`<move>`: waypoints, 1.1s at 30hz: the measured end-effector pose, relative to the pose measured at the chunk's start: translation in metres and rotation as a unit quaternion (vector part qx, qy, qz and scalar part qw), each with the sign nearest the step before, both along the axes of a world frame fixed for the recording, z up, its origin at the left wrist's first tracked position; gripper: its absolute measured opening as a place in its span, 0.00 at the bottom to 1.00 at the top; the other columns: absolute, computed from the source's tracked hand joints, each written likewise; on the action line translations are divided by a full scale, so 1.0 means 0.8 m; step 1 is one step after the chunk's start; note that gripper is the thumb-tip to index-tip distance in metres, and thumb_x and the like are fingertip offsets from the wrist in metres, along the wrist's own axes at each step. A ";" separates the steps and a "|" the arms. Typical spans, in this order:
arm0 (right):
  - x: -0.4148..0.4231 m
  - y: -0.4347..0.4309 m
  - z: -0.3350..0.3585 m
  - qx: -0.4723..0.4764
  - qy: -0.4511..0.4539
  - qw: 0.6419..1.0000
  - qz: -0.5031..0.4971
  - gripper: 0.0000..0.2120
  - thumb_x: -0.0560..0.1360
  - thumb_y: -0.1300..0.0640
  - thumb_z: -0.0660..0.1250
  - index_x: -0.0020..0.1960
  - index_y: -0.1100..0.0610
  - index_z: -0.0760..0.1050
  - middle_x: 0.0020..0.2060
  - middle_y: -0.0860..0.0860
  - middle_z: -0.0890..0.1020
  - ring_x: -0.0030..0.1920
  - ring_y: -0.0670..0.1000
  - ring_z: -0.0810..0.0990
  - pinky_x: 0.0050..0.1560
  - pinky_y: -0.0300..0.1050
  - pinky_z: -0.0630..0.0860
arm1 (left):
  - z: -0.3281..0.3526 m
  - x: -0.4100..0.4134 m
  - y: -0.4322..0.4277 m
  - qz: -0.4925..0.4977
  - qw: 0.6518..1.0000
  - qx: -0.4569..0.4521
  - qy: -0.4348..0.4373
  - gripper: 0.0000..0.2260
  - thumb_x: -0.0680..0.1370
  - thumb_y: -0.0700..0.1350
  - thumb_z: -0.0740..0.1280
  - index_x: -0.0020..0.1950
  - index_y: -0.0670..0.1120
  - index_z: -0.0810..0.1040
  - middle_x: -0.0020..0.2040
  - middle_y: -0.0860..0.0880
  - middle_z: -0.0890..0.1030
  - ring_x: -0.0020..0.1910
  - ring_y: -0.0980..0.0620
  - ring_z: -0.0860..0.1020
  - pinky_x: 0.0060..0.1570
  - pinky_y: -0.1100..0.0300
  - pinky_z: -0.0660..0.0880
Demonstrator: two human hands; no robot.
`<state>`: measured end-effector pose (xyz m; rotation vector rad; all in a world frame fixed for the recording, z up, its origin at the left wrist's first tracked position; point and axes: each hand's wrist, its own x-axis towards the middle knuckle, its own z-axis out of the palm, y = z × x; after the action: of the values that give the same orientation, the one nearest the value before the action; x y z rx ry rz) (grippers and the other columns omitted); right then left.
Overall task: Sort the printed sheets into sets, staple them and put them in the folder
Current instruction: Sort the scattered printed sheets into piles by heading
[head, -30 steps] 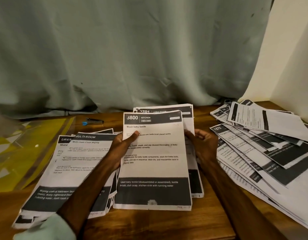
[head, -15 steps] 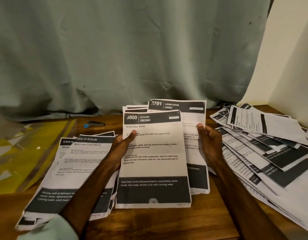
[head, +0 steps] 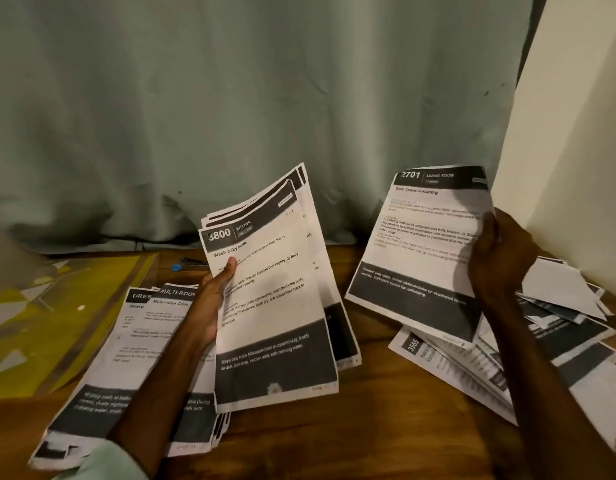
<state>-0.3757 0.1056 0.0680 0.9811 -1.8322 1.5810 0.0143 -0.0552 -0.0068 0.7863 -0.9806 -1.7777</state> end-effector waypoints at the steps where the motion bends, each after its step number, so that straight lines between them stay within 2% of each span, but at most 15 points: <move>1: 0.009 -0.003 0.001 -0.003 0.003 1.000 0.011 0.16 0.85 0.54 0.59 0.59 0.62 0.81 0.51 0.57 0.85 0.48 0.57 0.82 0.49 0.35 0.68 | -0.001 -0.001 0.000 -0.006 1.000 0.000 0.000 0.23 0.79 0.52 0.70 0.72 0.44 0.75 0.62 0.38 0.82 0.47 0.41 0.86 0.45 0.45 0.84; 3: 0.029 -0.009 0.000 0.003 0.020 0.998 0.056 0.13 0.85 0.56 0.60 0.59 0.61 0.81 0.50 0.53 0.84 0.47 0.51 0.80 0.50 0.35 0.70 | -0.002 -0.004 0.002 -0.022 1.000 -0.002 -0.003 0.25 0.78 0.53 0.71 0.72 0.44 0.74 0.63 0.38 0.82 0.47 0.41 0.86 0.45 0.44 0.84; 5: 0.053 -0.015 -0.002 0.022 0.042 0.991 0.125 0.12 0.85 0.58 0.61 0.53 0.61 0.82 0.45 0.55 0.85 0.42 0.51 0.80 0.44 0.31 0.71 | -0.003 -0.008 0.005 -0.031 1.000 0.000 -0.004 0.29 0.76 0.54 0.75 0.73 0.44 0.72 0.62 0.38 0.82 0.48 0.39 0.85 0.45 0.44 0.84; 6: 0.065 -0.018 -0.003 0.032 0.039 0.986 0.156 0.13 0.85 0.57 0.61 0.49 0.62 0.82 0.42 0.57 0.85 0.39 0.53 0.80 0.41 0.33 0.73 | -0.003 -0.010 0.006 -0.033 0.999 0.003 -0.007 0.33 0.74 0.55 0.77 0.74 0.45 0.70 0.63 0.38 0.82 0.50 0.38 0.85 0.46 0.43 0.83; 8: 0.082 -0.025 -0.006 0.037 -0.007 0.978 0.207 0.16 0.84 0.55 0.62 0.44 0.61 0.81 0.37 0.57 0.83 0.37 0.55 0.81 0.39 0.44 0.76 | -0.003 -0.015 0.007 -0.043 0.999 0.008 -0.013 0.35 0.72 0.56 0.78 0.74 0.46 0.69 0.63 0.38 0.82 0.53 0.36 0.84 0.47 0.43 0.82; 12: 0.109 -0.027 -0.004 0.095 -0.203 0.927 0.301 0.11 0.83 0.53 0.65 0.44 0.53 0.80 0.39 0.53 0.85 0.36 0.51 0.86 0.36 0.46 0.82 | -0.005 -0.023 0.009 -0.059 0.998 0.025 -0.005 0.26 0.77 0.54 0.72 0.72 0.46 0.73 0.62 0.39 0.83 0.52 0.38 0.84 0.51 0.42 0.83; 15: 0.112 -0.025 -0.024 0.153 -0.253 0.899 0.323 0.09 0.82 0.54 0.66 0.45 0.53 0.80 0.39 0.51 0.86 0.34 0.48 0.85 0.32 0.39 0.80 | -0.004 -0.029 0.016 -0.084 0.995 0.042 0.018 0.20 0.80 0.53 0.69 0.68 0.45 0.77 0.62 0.39 0.83 0.51 0.40 0.84 0.51 0.43 0.83; 17: 0.115 -0.023 -0.048 0.189 -0.277 0.889 0.311 0.10 0.82 0.52 0.66 0.46 0.56 0.81 0.38 0.51 0.85 0.33 0.47 0.84 0.30 0.36 0.78 | -0.008 -0.036 0.019 -0.073 0.997 0.034 -0.016 0.17 0.81 0.52 0.68 0.66 0.46 0.78 0.60 0.41 0.84 0.51 0.41 0.85 0.49 0.45 0.83; 20: 0.123 -0.014 -0.093 0.242 -0.289 0.877 0.300 0.13 0.81 0.51 0.66 0.43 0.57 0.80 0.34 0.50 0.83 0.33 0.48 0.82 0.31 0.37 0.75 | -0.020 -0.048 0.025 -0.045 0.988 -0.006 -0.150 0.17 0.79 0.54 0.70 0.64 0.47 0.79 0.58 0.43 0.85 0.55 0.42 0.84 0.54 0.44 0.81; 22: 0.124 -0.003 -0.118 0.259 -0.293 0.867 0.307 0.15 0.81 0.52 0.67 0.41 0.60 0.80 0.34 0.54 0.84 0.36 0.57 0.83 0.35 0.48 0.80 | -0.026 -0.055 0.031 -0.051 0.974 -0.040 -0.219 0.16 0.78 0.54 0.71 0.63 0.48 0.79 0.56 0.45 0.86 0.53 0.45 0.85 0.50 0.50 0.80; 24: 0.117 0.006 -0.140 0.267 -0.265 0.880 0.291 0.13 0.80 0.49 0.68 0.45 0.59 0.82 0.39 0.53 0.86 0.40 0.56 0.86 0.44 0.56 0.84 | -0.029 -0.064 0.039 -0.070 0.963 -0.068 -0.250 0.15 0.80 0.53 0.69 0.63 0.47 0.79 0.54 0.47 0.86 0.52 0.47 0.85 0.45 0.54 0.80; 26: 0.111 0.014 -0.150 0.266 -0.224 0.896 0.276 0.10 0.78 0.47 0.70 0.53 0.53 0.81 0.47 0.48 0.86 0.46 0.49 0.86 0.49 0.53 0.83 | -0.036 -0.070 0.043 -0.073 0.950 -0.103 -0.286 0.15 0.82 0.52 0.66 0.65 0.46 0.79 0.55 0.47 0.86 0.51 0.48 0.85 0.48 0.53 0.82; 29: 0.105 0.017 -0.150 0.228 -0.210 0.914 0.260 0.16 0.76 0.50 0.73 0.62 0.52 0.78 0.54 0.45 0.83 0.51 0.42 0.81 0.51 0.41 0.78 | -0.050 -0.071 0.045 -0.052 0.896 -0.225 -0.378 0.16 0.84 0.52 0.62 0.68 0.46 0.77 0.59 0.47 0.84 0.54 0.49 0.84 0.56 0.48 0.81; 31: 0.101 0.014 -0.151 0.211 -0.222 0.916 0.259 0.17 0.77 0.53 0.73 0.64 0.53 0.77 0.56 0.45 0.82 0.53 0.41 0.80 0.51 0.36 0.75 | -0.054 -0.066 0.045 -0.013 0.852 -0.326 -0.409 0.16 0.85 0.54 0.61 0.67 0.47 0.78 0.58 0.50 0.84 0.53 0.54 0.84 0.52 0.55 0.82; 33: 0.098 0.011 -0.157 0.224 -0.212 0.918 0.251 0.14 0.79 0.55 0.71 0.64 0.55 0.77 0.57 0.49 0.83 0.55 0.46 0.81 0.54 0.39 0.77 | -0.058 -0.058 0.044 0.048 0.832 -0.395 -0.387 0.14 0.84 0.53 0.63 0.66 0.50 0.80 0.54 0.56 0.84 0.50 0.63 0.82 0.46 0.66 0.80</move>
<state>-0.2976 0.1147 -0.0574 1.5020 -2.4607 1.8104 -0.0321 -0.0204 -0.0530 0.9712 -1.9851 -0.7572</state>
